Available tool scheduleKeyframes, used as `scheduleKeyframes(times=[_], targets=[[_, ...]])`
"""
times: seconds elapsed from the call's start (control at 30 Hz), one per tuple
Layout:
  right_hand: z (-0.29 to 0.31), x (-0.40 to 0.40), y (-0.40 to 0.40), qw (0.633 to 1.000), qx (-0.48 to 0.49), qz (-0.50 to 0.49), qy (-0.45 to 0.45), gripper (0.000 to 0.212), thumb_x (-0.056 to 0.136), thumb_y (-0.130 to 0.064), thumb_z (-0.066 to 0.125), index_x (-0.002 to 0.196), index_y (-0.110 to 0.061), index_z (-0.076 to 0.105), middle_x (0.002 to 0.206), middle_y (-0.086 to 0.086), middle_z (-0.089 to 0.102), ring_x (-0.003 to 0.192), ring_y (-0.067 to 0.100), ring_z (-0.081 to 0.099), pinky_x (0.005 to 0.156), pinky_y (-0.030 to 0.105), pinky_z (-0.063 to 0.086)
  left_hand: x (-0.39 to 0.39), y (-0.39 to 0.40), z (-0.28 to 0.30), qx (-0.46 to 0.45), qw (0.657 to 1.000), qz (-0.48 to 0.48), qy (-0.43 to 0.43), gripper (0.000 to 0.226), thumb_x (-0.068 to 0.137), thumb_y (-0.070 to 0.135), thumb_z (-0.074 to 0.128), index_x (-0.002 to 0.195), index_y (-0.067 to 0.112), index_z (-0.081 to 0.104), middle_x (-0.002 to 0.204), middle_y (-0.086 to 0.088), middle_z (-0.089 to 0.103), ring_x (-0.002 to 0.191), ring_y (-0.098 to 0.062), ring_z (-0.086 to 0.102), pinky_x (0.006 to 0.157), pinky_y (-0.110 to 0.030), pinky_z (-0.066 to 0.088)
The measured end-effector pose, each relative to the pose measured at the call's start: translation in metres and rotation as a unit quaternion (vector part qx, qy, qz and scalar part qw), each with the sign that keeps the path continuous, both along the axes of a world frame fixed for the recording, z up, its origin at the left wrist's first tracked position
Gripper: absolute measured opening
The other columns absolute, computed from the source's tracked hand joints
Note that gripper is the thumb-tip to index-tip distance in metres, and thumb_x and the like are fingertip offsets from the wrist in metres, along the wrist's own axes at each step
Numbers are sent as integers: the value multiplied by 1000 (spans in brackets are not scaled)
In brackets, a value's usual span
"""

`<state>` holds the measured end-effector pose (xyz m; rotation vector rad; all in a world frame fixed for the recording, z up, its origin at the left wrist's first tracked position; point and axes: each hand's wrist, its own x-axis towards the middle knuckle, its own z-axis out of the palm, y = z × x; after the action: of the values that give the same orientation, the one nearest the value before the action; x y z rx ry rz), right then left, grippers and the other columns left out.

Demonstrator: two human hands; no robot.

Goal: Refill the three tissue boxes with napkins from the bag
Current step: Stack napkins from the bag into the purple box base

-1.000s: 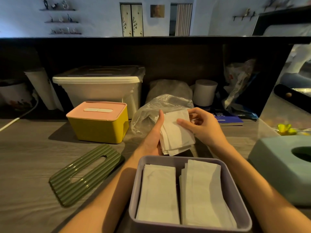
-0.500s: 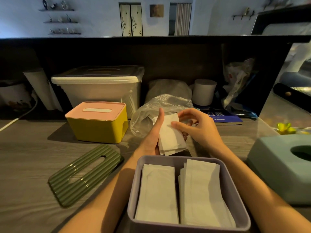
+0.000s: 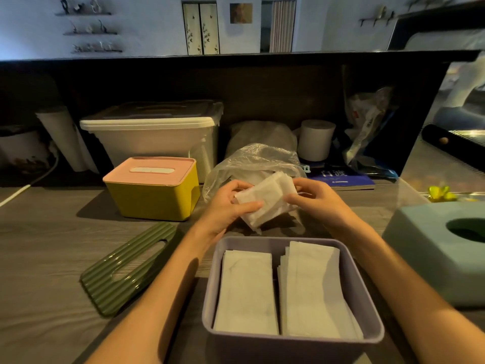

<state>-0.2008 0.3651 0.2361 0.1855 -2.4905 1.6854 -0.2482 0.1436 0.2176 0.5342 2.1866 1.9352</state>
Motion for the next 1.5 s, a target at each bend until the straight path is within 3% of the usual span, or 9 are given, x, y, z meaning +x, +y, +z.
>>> scheduleKeyframes(times=[0.2,0.37,0.57,0.7,0.87,1.07,1.17,1.3,1.5], targets=[[-27,1,-8,1000,-3,-12,-6,29,92,-18,72,119,-23,62,110,-3,71,103,11,69,72,17,54,5,2,-7,-49,995,22,89,57,77,10,86,126,14,56,124,-2,61,108,-13,64,73,-18,56],[-35,1,-14,999,-26,-11,45,38,89,-14,75,122,-23,60,117,-7,69,109,7,66,89,23,53,5,3,-10,-123,986,32,106,46,81,21,83,120,15,59,110,2,62,96,-8,60,65,-11,51],[-39,3,-26,994,-47,8,97,55,88,2,71,135,-18,52,126,-7,59,105,-4,62,84,14,51,17,26,-11,30,994,96,49,28,96,35,66,116,16,61,109,1,65,97,-9,64,68,-12,50],[-38,3,-34,989,-75,13,126,66,86,9,66,142,-18,47,128,-2,56,109,-1,60,86,17,51,13,35,-14,81,986,140,24,24,98,45,61,106,22,63,105,1,70,99,-14,67,84,-28,54],[-37,2,-36,982,58,27,180,75,77,-8,64,145,-32,47,130,3,49,109,6,53,89,13,45,9,41,-16,82,977,187,65,13,99,36,63,97,23,61,96,2,66,92,-15,61,81,-32,49],[-52,-2,-28,964,198,9,180,71,84,-21,69,150,-30,45,142,-1,35,118,11,48,93,10,42,5,47,-19,69,967,247,4,14,100,28,58,89,19,58,91,-3,65,91,-24,63,81,-41,53],[-48,0,-30,983,105,-19,150,57,84,-14,73,137,-28,56,137,0,43,116,3,50,89,7,42,6,48,-17,88,968,233,-6,22,97,33,59,86,15,55,85,-4,61,84,-21,59,76,-36,48],[-46,-2,-40,992,-49,-9,117,60,76,-19,69,133,-32,53,136,-1,53,123,16,55,100,32,50,4,47,-15,105,966,236,-5,26,100,32,59,83,14,54,80,-2,59,78,-18,55,72,-33,45],[-46,-6,-47,992,-60,12,111,74,72,-23,67,140,-40,47,142,1,49,124,23,55,102,45,53,7,49,-13,112,968,224,-12,14,100,26,58,90,16,58,91,-4,65,85,-19,64,73,-32,51]])
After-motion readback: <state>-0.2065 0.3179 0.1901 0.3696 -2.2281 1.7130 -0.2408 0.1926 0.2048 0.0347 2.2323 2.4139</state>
